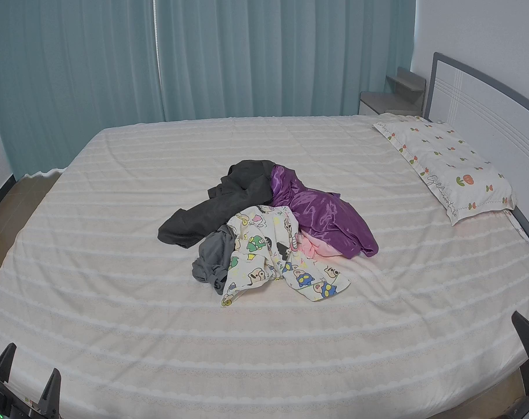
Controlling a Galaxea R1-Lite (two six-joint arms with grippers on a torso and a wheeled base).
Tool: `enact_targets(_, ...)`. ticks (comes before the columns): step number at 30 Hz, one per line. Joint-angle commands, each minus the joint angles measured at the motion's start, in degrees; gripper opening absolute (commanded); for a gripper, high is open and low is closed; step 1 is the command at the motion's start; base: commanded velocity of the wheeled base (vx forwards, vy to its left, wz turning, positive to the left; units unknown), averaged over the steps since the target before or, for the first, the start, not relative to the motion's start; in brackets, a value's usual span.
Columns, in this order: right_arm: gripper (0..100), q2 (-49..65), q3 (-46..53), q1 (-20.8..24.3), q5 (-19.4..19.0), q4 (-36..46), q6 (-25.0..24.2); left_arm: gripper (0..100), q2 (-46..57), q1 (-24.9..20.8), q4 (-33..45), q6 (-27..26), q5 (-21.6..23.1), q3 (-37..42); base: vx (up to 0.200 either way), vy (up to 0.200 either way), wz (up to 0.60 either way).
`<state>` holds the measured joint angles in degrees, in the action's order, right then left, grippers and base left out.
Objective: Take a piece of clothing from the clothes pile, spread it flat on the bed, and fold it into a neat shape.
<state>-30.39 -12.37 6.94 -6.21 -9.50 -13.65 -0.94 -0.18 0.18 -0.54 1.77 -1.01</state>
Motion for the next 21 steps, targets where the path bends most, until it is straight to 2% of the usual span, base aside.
enact_targets(1,100,-32.5,-3.5,4.4,-6.3,-14.0,-6.7,100,0.9,0.0,0.0,0.0,0.0,1.0,0.0,0.0,0.0)
enact_targets(5,100,-44.5,-5.7,4.5,-7.2,-19.0,-8.0,100,0.9,0.0,0.0,0.0,0.0,1.0,0.0,0.0,0.0)
enact_targets(11,100,-60.6,-12.2,6.1,-7.7,-25.9,-14.7,100,0.9,0.0,0.0,0.0,0.0,1.0,0.0,0.0,0.0)
enact_targets(12,100,-67.5,-15.2,7.0,-7.4,-28.6,-16.6,100,0.9,0.0,0.0,0.0,0.0,1.0,0.0,0.0,0.0)
enact_targets(15,100,-77.2,-19.0,8.7,-6.5,-34.5,-19.2,100,0.9,0.0,0.0,0.0,0.0,1.0,0.0,0.0,0.0)
enact_targets(18,100,-85.1,-23.0,10.1,-5.6,-41.3,-22.4,100,0.9,0.0,0.0,0.0,0.0,1.0,0.0,0.0,0.0)
enact_targets(20,100,-86.2,-23.7,10.3,-5.3,-42.2,-22.6,100,0.9,0.0,0.0,0.0,0.0,1.0,0.0,0.0,0.0)
enact_targets(21,100,-92.0,-28.3,10.9,-3.3,-43.9,-22.8,100,0.9,0.0,0.0,0.0,0.1,1.0,0.0,0.0,0.0)
